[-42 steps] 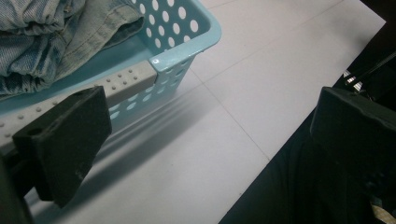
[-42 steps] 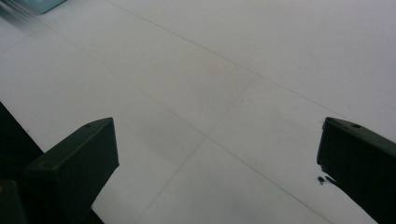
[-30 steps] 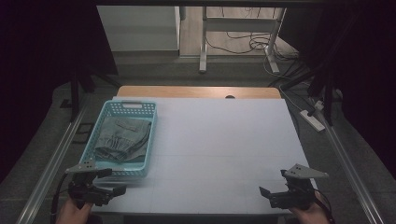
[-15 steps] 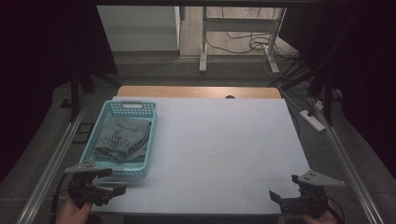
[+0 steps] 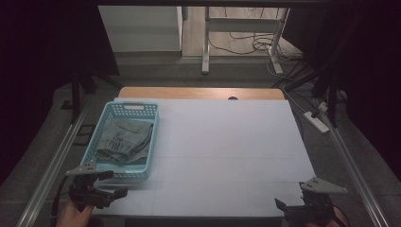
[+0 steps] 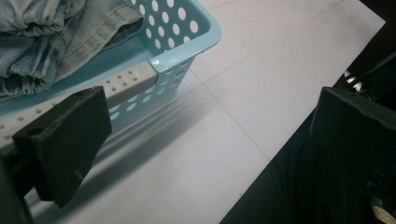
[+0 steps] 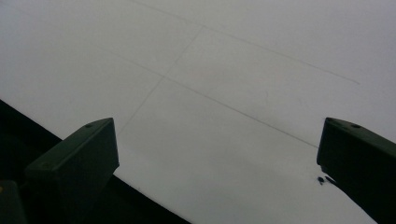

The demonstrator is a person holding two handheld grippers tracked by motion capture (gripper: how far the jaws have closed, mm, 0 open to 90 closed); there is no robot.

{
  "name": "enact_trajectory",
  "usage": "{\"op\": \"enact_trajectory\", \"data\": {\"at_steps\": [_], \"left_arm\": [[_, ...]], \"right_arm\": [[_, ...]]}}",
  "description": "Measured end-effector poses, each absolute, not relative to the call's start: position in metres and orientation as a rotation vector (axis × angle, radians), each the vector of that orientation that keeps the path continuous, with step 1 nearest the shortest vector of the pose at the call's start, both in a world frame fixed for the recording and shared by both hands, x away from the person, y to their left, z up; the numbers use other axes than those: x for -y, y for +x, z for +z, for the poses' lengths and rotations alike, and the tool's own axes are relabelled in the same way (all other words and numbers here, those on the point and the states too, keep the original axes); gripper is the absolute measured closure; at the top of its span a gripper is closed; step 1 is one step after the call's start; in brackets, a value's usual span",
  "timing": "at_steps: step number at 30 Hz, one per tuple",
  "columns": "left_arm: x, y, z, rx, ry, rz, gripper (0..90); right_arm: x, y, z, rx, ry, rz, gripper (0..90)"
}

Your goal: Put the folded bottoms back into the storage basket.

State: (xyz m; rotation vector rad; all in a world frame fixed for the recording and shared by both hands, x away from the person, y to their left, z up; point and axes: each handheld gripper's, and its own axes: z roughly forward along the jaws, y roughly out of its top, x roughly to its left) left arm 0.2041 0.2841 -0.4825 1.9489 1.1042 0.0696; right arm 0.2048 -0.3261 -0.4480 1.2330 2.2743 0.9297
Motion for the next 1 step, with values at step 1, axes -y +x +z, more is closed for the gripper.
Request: {"op": "enact_trajectory", "data": {"at_steps": [1], "left_arm": [[-0.2836,0.2044,-0.4822,-1.103,1.947,0.071,0.0]], "right_arm": [[0.3251,0.2051,-0.4486,-2.283,1.225,0.913,0.0]]}}
